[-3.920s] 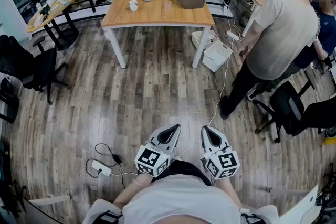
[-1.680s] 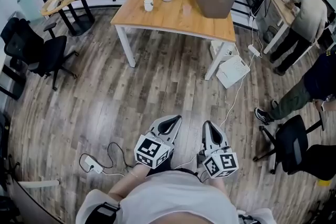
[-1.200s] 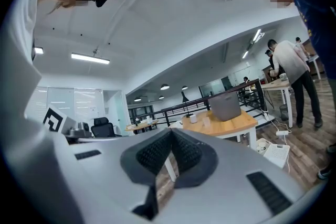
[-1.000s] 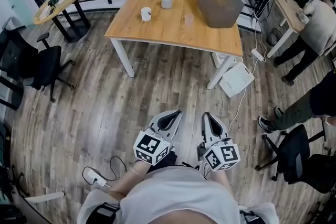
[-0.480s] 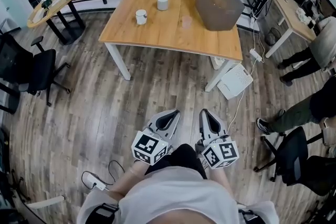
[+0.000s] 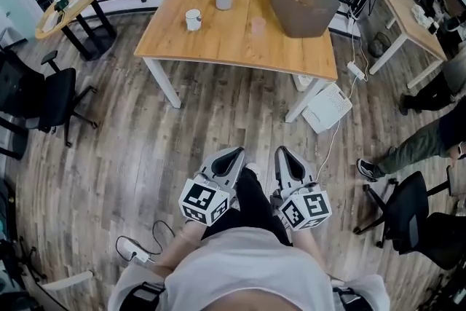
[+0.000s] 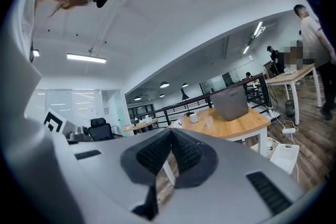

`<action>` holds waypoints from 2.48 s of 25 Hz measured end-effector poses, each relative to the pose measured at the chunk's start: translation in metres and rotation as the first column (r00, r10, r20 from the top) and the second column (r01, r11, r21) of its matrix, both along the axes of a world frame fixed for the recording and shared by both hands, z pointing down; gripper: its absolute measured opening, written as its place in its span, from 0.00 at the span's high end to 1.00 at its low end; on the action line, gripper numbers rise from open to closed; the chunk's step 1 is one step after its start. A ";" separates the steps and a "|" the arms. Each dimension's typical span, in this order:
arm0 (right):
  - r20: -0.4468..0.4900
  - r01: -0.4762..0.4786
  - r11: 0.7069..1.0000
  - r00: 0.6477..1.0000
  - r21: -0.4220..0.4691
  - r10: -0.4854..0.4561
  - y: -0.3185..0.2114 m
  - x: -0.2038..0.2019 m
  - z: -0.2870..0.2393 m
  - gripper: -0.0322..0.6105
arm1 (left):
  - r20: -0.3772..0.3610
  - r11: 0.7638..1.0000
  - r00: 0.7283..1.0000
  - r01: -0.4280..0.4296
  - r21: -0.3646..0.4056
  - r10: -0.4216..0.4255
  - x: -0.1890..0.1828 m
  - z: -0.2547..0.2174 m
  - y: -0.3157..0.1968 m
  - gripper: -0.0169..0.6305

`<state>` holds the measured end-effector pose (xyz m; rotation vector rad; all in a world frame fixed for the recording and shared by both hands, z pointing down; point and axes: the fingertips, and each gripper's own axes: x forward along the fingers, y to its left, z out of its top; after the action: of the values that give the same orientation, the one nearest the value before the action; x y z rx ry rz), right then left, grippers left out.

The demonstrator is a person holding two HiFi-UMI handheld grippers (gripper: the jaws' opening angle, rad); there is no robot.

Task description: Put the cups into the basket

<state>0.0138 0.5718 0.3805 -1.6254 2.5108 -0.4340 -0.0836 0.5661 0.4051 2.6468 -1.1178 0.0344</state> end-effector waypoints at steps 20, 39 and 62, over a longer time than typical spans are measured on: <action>-0.076 -0.026 0.999 0.997 0.025 0.028 -0.134 0.043 0.009 0.93 | -0.013 0.999 0.999 0.034 -0.011 -0.034 0.027 0.009 -0.133 0.96; -0.098 0.090 0.995 0.991 0.032 -0.086 -0.319 0.082 0.009 0.93 | -0.038 0.990 0.989 0.140 -0.014 -0.140 0.064 0.012 -0.309 0.97; -0.057 0.165 0.981 0.984 -0.098 -0.171 -0.358 0.066 0.046 0.93 | -0.012 0.992 0.995 0.100 -0.079 -0.102 0.077 0.030 -0.362 0.96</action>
<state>0.0801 0.2139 0.4260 -1.4850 2.7279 -0.5311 -0.0069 0.2044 0.4347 2.5139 -1.2180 0.0360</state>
